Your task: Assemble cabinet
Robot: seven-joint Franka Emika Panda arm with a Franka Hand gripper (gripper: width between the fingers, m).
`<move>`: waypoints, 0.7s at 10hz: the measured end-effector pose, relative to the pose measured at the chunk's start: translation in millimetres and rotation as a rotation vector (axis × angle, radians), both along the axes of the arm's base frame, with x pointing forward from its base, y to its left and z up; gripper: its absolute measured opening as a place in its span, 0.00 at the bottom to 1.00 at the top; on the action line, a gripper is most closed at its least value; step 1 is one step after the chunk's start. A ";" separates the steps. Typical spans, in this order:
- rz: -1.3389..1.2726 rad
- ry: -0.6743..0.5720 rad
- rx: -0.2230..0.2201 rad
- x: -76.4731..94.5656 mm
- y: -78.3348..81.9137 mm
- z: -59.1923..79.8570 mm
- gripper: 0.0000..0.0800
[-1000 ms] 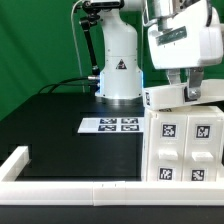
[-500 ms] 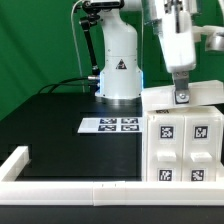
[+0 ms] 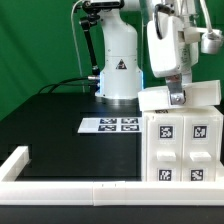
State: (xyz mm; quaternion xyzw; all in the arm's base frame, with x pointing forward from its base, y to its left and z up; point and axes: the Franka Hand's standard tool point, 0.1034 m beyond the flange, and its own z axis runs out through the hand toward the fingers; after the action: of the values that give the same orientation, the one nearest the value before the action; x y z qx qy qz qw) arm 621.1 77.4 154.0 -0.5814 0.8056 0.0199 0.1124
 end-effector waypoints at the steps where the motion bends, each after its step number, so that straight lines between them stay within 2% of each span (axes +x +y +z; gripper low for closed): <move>1: 0.008 -0.029 0.013 3.6 0.8 8.4 0.94; 2: 0.013 -0.046 0.026 4.6 3.0 16.3 0.99; 4: 0.021 -0.078 0.040 6.5 6.5 30.8 1.00; 5: 0.039 -0.102 0.033 7.5 6.8 36.0 1.00; 7: 0.062 -0.102 0.028 7.1 7.2 33.7 1.00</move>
Offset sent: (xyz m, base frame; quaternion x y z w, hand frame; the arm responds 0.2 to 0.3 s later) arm -0.0071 0.0085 0.0293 0.0310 -0.0462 0.0225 0.9982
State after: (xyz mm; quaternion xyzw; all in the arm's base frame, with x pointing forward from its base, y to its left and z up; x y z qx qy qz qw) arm 628.1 84.6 187.7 -0.6047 0.7800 0.0051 0.1609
